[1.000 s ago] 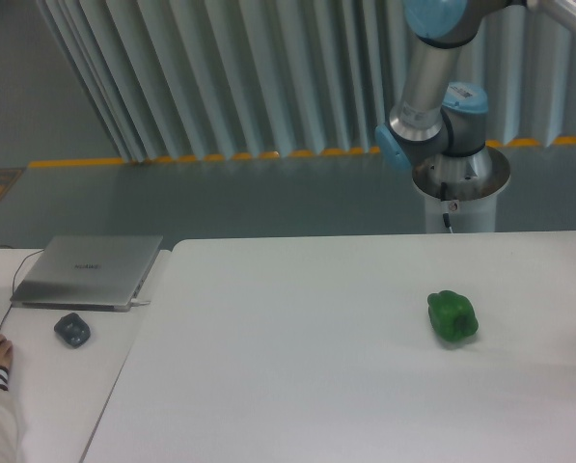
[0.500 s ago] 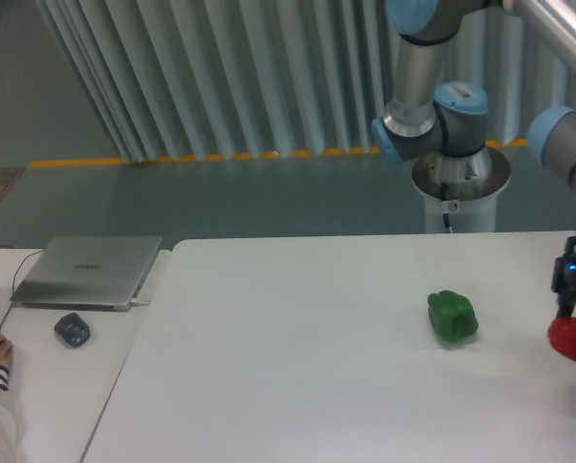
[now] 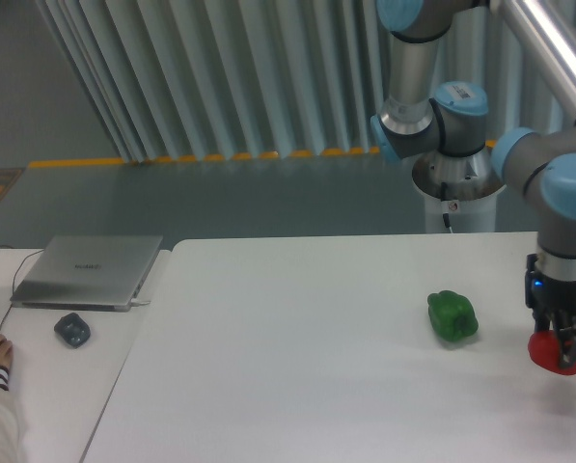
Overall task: Place the red pepper on the table
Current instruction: 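Bring the gripper holding a red pepper back over the table, then lower the red pepper onto the table beside the green pepper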
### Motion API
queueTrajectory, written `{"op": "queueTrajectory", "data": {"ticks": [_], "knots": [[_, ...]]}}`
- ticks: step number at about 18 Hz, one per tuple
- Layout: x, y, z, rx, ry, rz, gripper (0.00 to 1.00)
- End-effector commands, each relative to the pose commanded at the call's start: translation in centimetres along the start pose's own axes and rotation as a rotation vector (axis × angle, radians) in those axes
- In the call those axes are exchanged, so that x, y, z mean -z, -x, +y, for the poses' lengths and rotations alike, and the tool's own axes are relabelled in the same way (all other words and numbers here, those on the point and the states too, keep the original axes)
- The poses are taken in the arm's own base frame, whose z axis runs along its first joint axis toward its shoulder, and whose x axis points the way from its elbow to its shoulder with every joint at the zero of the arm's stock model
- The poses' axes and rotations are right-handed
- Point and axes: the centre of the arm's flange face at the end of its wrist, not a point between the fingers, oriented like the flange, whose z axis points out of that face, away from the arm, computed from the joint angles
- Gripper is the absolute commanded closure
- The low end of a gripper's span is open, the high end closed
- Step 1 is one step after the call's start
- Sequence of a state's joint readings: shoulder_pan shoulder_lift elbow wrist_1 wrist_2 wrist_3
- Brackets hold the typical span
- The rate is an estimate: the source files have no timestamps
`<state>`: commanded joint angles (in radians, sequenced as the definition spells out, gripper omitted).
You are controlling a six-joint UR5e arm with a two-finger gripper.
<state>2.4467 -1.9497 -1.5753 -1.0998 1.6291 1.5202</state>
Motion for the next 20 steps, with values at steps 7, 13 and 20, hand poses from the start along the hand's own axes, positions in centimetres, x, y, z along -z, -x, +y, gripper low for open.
{"op": "queueTrajectory", "data": {"ticks": [7, 13, 20], "knots": [[-1.3, -0.5, -0.6, -0.011, -0.004, 0.027, 0.40], [-1.8, -0.7, -1.0, -0.014, 0.001, 0.036, 0.30], [-2.6, -1.0, -1.2, 0.002, 0.005, 0.049, 0.00]]}}
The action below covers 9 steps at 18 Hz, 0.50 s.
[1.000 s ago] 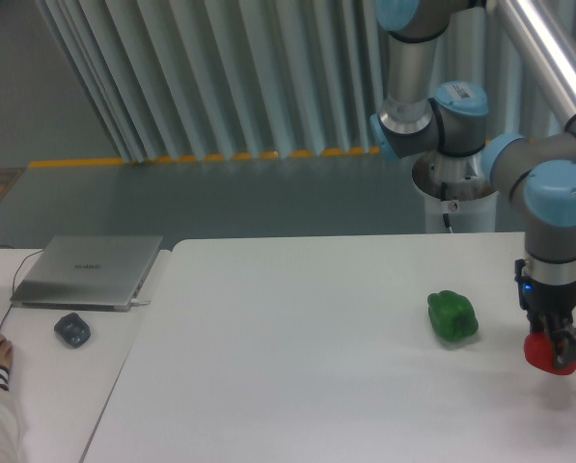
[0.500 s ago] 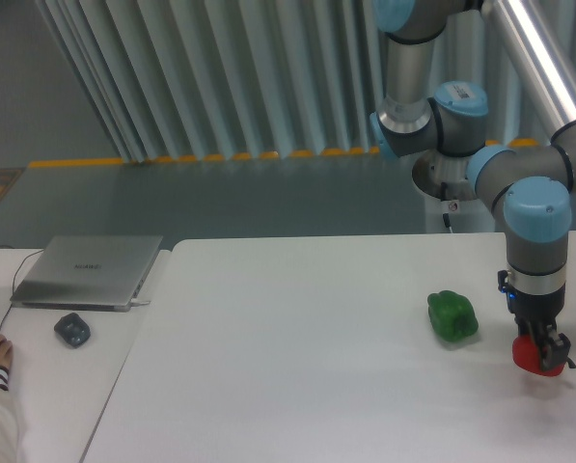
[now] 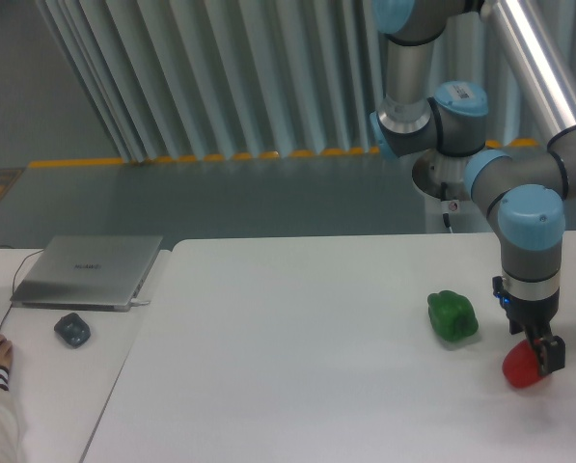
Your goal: Place the red pepper on the table
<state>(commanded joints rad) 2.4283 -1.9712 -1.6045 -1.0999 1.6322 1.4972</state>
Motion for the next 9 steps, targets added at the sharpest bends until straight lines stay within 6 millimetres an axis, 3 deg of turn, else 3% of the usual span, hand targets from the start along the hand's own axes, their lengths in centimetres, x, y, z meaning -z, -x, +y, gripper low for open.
{"op": "queueTrajectory", "data": {"ticks": [9], "knots": [[0.84, 0.28, -0.09, 0.022, -0.014, -0.016, 0.00]]}}
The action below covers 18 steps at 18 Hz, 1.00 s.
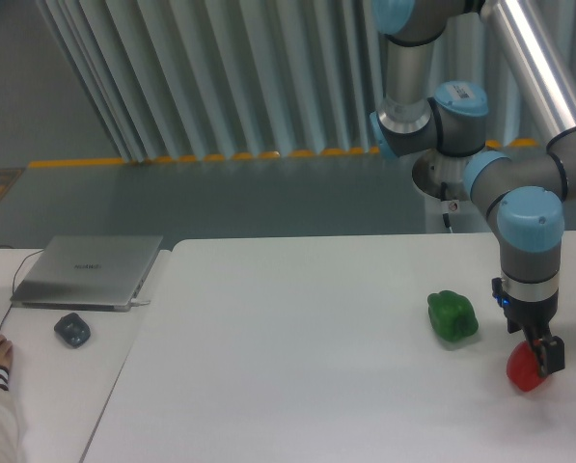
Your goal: Place the red pepper on the table
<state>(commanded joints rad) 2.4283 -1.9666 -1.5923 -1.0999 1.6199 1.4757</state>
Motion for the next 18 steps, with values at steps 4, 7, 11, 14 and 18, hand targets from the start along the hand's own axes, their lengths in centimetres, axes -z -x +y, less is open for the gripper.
{"op": "queueTrajectory", "data": {"ticks": [4, 7, 11, 14, 18], "knots": [[0.3, 0.1, -0.4, 0.026, -0.066, -0.001, 0.00], [0.7, 0.3, -0.3, 0.034, -0.070, -0.009, 0.00], [2.1, 1.1, -0.2, 0.034, -0.070, -0.039, 0.00], [2.2, 1.1, 0.0, 0.034, -0.068, -0.039, 0.00], [2.5, 1.2, 0.1, 0.037, -0.075, -0.043, 0.00]]}}
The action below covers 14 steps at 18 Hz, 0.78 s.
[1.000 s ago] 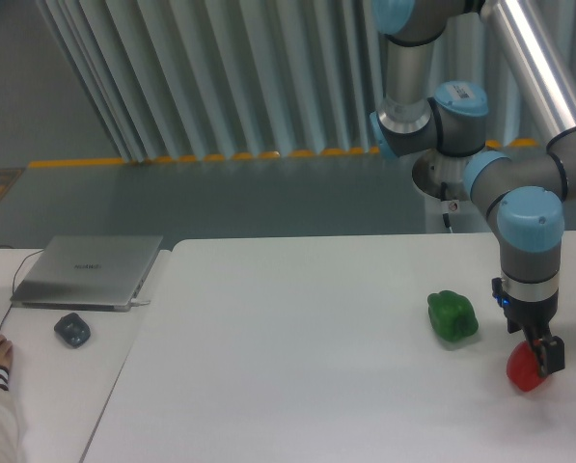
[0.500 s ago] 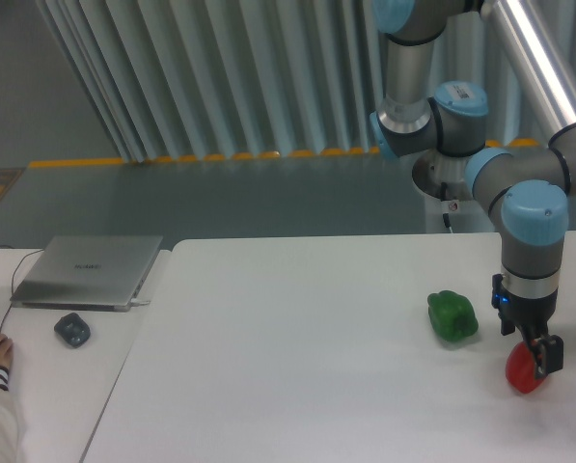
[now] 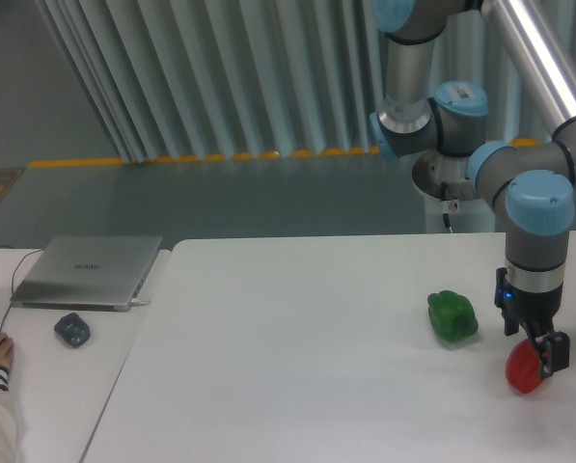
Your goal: Place the red pepper on the table
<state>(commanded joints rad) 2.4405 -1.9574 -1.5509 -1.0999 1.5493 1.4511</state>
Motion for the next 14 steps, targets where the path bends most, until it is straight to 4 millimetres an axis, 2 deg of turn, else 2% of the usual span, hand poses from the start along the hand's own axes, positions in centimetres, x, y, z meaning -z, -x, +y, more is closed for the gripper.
{"op": "queueTrajectory", "data": {"ticks": [12, 14], "knots": [[0.30, -0.05, -0.02, 0.000, -0.002, -0.004, 0.00], [0.50, 0.17, 0.72, 0.010, -0.003, -0.008, 0.00]]}}
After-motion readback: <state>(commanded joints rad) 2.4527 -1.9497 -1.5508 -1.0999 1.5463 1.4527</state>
